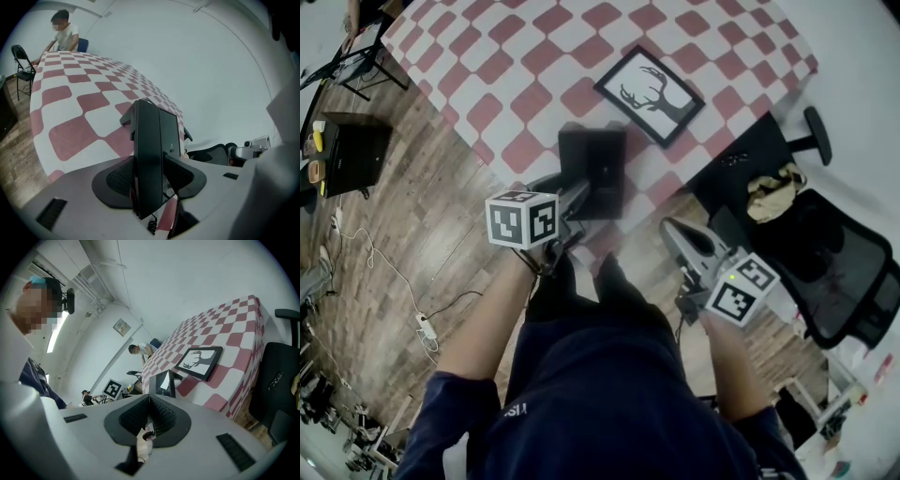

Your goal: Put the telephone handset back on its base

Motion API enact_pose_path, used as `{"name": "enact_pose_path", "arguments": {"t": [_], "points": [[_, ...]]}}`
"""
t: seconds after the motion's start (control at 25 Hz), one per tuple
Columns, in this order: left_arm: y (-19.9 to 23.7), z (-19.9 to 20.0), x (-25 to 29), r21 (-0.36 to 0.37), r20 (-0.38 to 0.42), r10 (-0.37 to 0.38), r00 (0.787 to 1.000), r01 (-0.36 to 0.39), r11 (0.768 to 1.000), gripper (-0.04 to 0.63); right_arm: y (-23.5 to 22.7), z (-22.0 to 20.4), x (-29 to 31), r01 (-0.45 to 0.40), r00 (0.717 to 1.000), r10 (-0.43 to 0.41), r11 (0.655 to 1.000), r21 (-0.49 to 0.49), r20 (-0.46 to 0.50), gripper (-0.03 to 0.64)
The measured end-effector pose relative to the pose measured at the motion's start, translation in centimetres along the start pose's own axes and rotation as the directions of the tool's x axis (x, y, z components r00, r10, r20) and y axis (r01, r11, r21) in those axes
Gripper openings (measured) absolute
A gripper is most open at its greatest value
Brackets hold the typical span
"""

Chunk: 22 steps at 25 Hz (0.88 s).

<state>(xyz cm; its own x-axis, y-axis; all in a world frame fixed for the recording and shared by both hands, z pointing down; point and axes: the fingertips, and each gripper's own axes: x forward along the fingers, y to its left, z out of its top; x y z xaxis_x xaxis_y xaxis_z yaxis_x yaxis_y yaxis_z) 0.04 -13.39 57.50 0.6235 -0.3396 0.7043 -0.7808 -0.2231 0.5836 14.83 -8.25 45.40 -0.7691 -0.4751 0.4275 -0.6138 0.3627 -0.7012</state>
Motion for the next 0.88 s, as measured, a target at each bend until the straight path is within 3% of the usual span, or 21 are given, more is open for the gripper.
{"name": "enact_pose_path", "arguments": {"t": [0.32,0.48,0.64,0.88], "points": [[0.5,-0.3,-1.9,0.048,0.010,0.005,1.000,-0.005,0.999,0.227,1.0,0.6,0.5,0.006,1.000,-0.006,1.000,-0.023,0.022,0.017],[-0.1,0.7,-3.9,0.141,0.064,-0.002,0.998,-0.007,0.990,0.227,2.1,1.3,0.8,0.007,0.999,-0.005,0.999,-0.044,0.041,0.017],[-1.5,1.8,-5.7,0.295,0.107,-0.015,0.994,-0.017,0.955,0.225,3.6,2.1,0.9,0.010,0.997,-0.005,0.997,-0.072,0.073,0.017],[-4.3,3.4,-9.0,0.446,0.156,-0.073,0.985,-0.004,0.895,0.171,6.2,2.8,0.9,0.016,0.992,-0.002,0.994,-0.109,0.123,0.017]]}}
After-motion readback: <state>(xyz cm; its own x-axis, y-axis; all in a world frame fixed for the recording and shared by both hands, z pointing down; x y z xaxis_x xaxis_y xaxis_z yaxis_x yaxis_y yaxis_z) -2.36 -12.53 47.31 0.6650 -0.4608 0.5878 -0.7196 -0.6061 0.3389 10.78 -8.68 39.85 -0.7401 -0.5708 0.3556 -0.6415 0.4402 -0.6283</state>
